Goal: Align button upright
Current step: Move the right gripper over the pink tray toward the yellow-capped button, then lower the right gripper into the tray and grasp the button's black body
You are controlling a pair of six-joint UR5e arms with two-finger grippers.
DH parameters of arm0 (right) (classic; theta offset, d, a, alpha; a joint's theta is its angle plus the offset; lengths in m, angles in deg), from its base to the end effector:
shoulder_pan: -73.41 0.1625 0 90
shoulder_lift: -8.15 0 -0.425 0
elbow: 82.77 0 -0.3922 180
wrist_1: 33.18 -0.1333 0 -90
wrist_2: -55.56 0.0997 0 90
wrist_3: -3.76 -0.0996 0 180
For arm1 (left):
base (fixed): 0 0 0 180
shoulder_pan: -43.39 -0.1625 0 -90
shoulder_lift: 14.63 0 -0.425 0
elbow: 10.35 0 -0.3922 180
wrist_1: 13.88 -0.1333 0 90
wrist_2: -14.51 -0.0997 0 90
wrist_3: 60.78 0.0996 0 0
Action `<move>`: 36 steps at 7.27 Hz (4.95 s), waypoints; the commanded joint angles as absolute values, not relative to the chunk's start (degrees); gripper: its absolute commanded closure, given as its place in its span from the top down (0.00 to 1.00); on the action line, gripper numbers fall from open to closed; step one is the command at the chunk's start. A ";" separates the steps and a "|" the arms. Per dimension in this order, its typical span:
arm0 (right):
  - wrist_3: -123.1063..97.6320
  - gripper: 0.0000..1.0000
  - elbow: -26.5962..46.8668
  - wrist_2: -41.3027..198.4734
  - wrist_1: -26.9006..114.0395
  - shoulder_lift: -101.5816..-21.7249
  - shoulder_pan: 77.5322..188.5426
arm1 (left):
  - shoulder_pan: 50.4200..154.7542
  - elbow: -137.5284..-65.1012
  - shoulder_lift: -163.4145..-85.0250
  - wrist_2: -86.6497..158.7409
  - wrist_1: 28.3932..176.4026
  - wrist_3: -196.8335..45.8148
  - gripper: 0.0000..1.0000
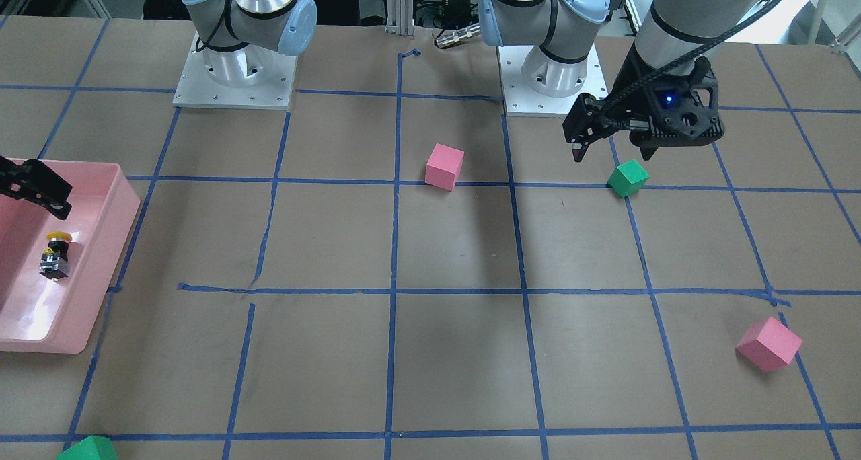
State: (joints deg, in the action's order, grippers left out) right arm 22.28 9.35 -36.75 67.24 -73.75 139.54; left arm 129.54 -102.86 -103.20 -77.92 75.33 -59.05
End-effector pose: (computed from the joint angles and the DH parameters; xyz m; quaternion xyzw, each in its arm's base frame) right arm -0.1027 -0.5515 0.4145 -0.0467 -0.9987 -0.0057 0.0194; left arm -0.0965 -0.4883 0.4800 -0.0184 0.9996 0.0036 0.0211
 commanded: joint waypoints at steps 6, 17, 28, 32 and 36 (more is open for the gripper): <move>38.13 1.00 26.39 -33.46 94.17 -66.74 126.58 | 129.44 -103.16 -103.04 -77.95 74.80 -59.11 1.00; 46.56 1.00 26.30 -33.38 95.32 -63.31 126.58 | 129.26 -103.16 -103.04 -78.04 74.80 -59.02 1.00; 48.15 0.99 26.91 -33.82 96.64 -59.96 126.49 | 129.26 -103.16 -103.04 -78.04 74.89 -58.93 1.00; 48.15 0.28 27.44 -34.17 96.03 -60.14 126.49 | 129.09 -103.16 -103.04 -77.95 74.71 -58.76 1.00; 49.20 0.00 26.39 -33.03 95.58 -61.97 126.49 | 129.00 -103.16 -103.04 -77.95 74.71 -58.49 1.00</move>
State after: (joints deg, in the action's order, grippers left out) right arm 48.89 26.85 -33.57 95.59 -60.92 126.49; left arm 129.00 -103.16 -103.04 -77.98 74.71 -58.51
